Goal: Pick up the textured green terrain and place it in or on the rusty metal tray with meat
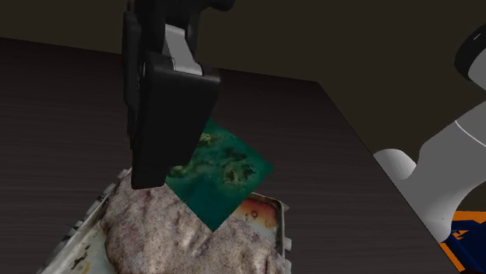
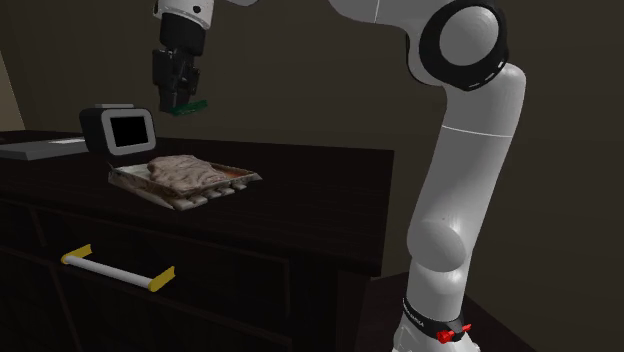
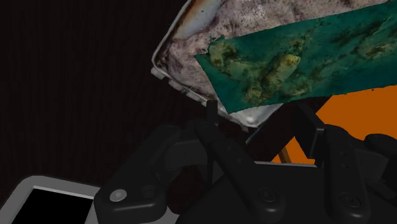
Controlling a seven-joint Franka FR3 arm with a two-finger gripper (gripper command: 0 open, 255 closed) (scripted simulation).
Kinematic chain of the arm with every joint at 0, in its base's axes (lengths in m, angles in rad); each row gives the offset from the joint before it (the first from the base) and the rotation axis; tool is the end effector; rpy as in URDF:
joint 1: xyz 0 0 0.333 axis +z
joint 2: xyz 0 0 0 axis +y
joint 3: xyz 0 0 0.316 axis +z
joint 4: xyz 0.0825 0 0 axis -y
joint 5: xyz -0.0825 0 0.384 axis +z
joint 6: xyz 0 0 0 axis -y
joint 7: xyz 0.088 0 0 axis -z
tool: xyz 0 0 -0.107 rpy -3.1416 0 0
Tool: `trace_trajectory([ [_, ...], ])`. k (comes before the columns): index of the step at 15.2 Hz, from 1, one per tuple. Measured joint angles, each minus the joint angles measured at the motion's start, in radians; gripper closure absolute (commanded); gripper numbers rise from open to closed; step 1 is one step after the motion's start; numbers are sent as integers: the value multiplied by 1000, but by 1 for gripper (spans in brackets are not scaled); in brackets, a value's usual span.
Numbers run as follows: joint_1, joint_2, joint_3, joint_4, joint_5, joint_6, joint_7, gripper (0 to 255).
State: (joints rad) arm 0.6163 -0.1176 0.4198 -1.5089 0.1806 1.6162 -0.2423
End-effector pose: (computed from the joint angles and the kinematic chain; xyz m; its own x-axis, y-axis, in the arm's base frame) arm 0.2351 0.4667 0.7166 0.2758 0.9314 0.2375 0.9612 -0.2655 -0.0750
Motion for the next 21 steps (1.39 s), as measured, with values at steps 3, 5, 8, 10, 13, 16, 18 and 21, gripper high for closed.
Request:
trace_trajectory([
  [3,22,41,35,43,-26,2,57,255],
  [5,24,39,38,18,-26,25,59,255],
  [8,24,23,36,-34,-18,64,51,255],
  [10,23,7,33,-84,-10,97,41,255],
  [13,23,-10,31,-142,-1,139,31,255],
  [16,23,-23,29,-192,7,176,22,255],
  [18,24,-29,29,-225,10,204,17,255],
  [21,25,-32,30,-242,12,220,16,255],
])
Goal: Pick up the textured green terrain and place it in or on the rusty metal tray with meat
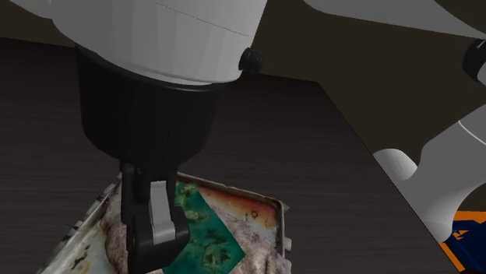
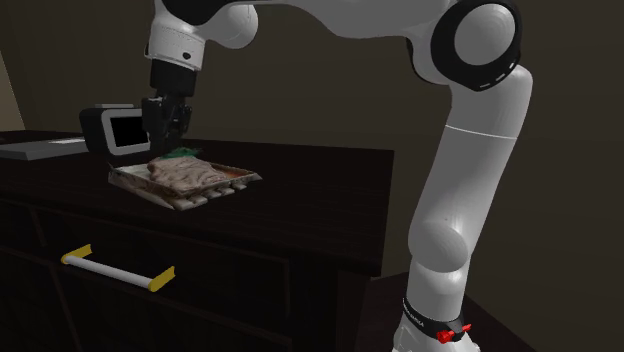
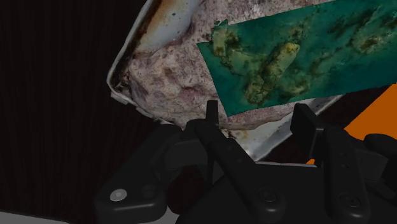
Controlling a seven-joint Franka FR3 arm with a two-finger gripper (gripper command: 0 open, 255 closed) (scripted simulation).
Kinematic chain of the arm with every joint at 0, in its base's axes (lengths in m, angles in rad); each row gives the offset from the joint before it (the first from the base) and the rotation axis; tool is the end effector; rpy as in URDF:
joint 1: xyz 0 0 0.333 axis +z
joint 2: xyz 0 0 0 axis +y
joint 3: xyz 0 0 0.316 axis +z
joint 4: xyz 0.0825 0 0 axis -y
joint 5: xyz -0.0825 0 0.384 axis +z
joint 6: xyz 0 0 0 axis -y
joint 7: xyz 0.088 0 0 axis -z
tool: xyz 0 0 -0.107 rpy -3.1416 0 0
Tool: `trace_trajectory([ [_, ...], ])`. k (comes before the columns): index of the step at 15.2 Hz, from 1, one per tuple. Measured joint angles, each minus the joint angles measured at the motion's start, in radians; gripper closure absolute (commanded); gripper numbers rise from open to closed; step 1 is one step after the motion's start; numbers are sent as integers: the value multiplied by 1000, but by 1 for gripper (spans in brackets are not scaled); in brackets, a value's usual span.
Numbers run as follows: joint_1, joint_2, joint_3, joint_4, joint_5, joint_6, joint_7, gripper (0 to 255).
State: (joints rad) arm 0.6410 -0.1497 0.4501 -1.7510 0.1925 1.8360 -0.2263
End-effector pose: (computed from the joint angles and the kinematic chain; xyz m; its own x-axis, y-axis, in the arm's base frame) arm 0.2183 0.4906 0.6369 0.2777 0.9304 0.2392 0.9607 -0.2673 -0.0753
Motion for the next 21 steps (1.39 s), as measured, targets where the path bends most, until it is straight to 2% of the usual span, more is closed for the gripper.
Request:
trace_trajectory([
  [3,0,-2,0,-4,1,3,-1,255],
  [4,0,-3,0,-4,2,3,-1,0],
  [10,0,-2,0,-7,1,3,-1,0],
  [15,-7,1,-10,110,-2,-110,5,0],
  [21,-8,0,-14,120,-1,-124,2,0],
])
